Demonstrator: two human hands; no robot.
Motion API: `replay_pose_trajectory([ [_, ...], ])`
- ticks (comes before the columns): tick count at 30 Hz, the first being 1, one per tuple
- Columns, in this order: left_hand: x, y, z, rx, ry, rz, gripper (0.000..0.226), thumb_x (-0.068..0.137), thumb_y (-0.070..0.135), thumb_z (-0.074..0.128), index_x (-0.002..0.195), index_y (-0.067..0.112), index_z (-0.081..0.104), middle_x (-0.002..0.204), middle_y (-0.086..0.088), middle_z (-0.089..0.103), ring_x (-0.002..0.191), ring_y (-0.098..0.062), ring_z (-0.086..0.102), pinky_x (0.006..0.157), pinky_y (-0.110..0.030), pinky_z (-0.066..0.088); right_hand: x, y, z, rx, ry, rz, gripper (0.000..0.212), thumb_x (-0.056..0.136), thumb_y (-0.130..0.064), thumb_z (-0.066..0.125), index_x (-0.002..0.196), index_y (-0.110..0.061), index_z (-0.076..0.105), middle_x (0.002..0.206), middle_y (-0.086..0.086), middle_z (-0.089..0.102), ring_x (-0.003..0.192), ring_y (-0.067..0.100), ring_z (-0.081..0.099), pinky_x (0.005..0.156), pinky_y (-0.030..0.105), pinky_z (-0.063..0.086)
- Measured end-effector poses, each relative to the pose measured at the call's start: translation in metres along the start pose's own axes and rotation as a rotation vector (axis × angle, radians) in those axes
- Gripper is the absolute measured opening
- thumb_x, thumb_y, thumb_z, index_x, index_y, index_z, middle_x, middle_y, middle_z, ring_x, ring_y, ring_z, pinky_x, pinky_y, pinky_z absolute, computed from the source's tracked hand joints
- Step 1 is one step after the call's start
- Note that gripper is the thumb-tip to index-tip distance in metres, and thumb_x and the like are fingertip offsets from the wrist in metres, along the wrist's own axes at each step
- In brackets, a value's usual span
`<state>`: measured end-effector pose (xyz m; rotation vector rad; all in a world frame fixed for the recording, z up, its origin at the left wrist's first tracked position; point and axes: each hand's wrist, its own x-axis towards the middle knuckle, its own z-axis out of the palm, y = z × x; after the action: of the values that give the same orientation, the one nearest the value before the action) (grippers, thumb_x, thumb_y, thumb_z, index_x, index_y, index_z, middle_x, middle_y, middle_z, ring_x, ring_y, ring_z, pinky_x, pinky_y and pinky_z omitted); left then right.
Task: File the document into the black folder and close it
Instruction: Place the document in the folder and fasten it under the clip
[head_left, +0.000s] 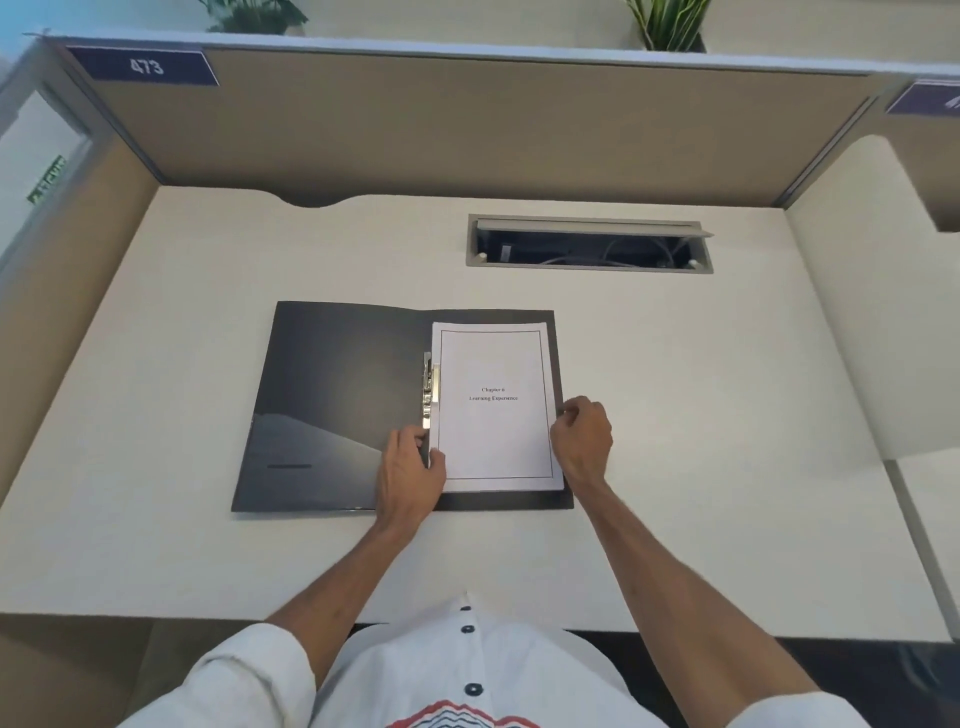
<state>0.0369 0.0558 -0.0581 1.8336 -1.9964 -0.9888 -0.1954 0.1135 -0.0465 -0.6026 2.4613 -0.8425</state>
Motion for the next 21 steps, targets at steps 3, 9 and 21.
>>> replay_pose_trajectory([
  [3,-0.004,0.000,0.001,-0.007,0.010,-0.011,0.028,0.103,0.015,0.064,0.130,0.008,0.067,0.124,-0.009,0.064,0.112,-0.033,0.068,0.098,-0.048,0.059,-0.011,0.004,0.001,-0.023,-0.028,0.015,0.029,0.101,-0.001,0.048,0.120,-0.001,0.071,0.127,0.015,0.063,0.111,0.037,0.068,0.094,0.039,0.052],
  [9,-0.013,0.001,0.005,0.006,0.003,0.004,0.031,0.104,0.016,0.063,0.134,0.010,0.070,0.122,-0.010,0.064,0.111,-0.034,0.068,0.099,-0.049,0.060,-0.019,-0.001,0.004,-0.060,-0.073,0.005,0.022,0.097,-0.001,0.052,0.114,0.004,0.065,0.123,0.017,0.059,0.108,0.040,0.065,0.095,0.047,0.056],
  [21,-0.016,-0.003,0.009,0.082,-0.051,0.050,0.040,0.107,0.022,0.061,0.145,0.013,0.067,0.121,-0.011,0.059,0.108,-0.035,0.066,0.098,-0.048,0.061,-0.017,-0.007,-0.001,-0.117,-0.103,-0.004,0.021,0.095,0.002,0.051,0.111,0.007,0.064,0.121,0.019,0.061,0.108,0.042,0.065,0.095,0.047,0.055],
])
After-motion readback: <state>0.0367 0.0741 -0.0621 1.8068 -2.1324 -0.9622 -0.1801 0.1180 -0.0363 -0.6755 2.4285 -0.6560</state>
